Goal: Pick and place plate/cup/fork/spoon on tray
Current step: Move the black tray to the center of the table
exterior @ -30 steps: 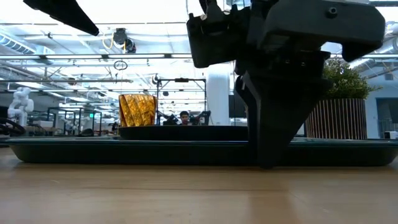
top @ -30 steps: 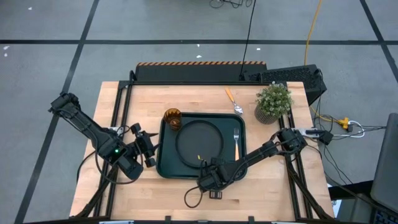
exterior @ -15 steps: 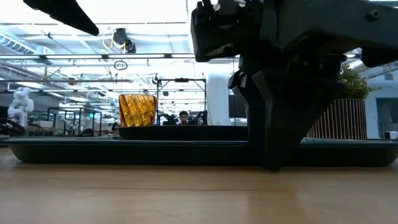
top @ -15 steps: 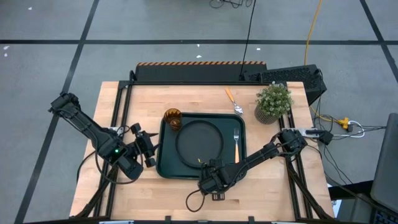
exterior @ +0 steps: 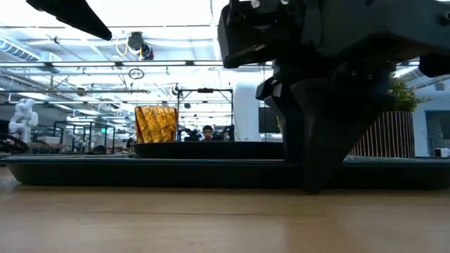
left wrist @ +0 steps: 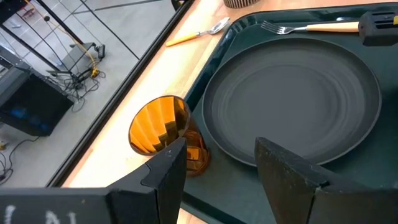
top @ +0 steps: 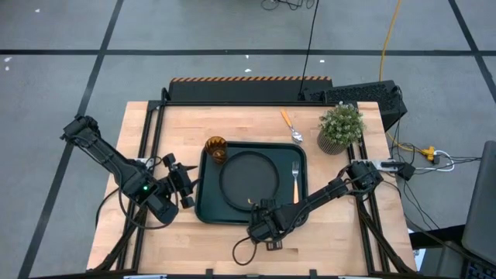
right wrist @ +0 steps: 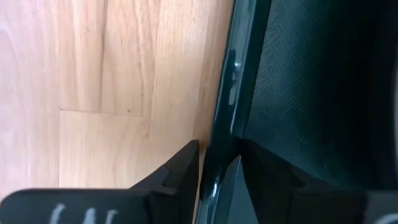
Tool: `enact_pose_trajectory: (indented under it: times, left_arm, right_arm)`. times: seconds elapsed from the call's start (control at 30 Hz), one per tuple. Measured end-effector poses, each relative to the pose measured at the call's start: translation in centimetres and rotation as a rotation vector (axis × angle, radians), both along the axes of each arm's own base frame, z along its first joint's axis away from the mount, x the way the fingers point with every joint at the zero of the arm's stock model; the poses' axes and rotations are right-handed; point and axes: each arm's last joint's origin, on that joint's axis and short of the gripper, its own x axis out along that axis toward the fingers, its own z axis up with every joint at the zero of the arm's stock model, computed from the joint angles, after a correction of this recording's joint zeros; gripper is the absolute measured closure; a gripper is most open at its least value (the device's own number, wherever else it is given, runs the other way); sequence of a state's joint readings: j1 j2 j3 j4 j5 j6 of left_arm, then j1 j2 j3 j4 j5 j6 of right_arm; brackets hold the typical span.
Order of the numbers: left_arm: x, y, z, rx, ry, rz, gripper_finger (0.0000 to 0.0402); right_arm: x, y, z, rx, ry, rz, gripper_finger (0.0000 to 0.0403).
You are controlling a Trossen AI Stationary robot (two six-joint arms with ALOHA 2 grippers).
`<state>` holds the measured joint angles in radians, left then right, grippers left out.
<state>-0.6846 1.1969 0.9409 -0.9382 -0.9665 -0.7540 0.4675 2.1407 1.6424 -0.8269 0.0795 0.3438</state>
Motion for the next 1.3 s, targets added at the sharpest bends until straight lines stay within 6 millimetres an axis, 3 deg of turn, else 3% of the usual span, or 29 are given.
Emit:
enact_pose_trajectory:
  times: [1.3]
  left_arm:
    - [-0.01, -0.01, -0.02, -0.010, 0.002, 0.001, 0.0208]
  right_arm:
    - [-0.12, -0.10, 0.00, -0.032, 0.009, 0.073, 0.0310]
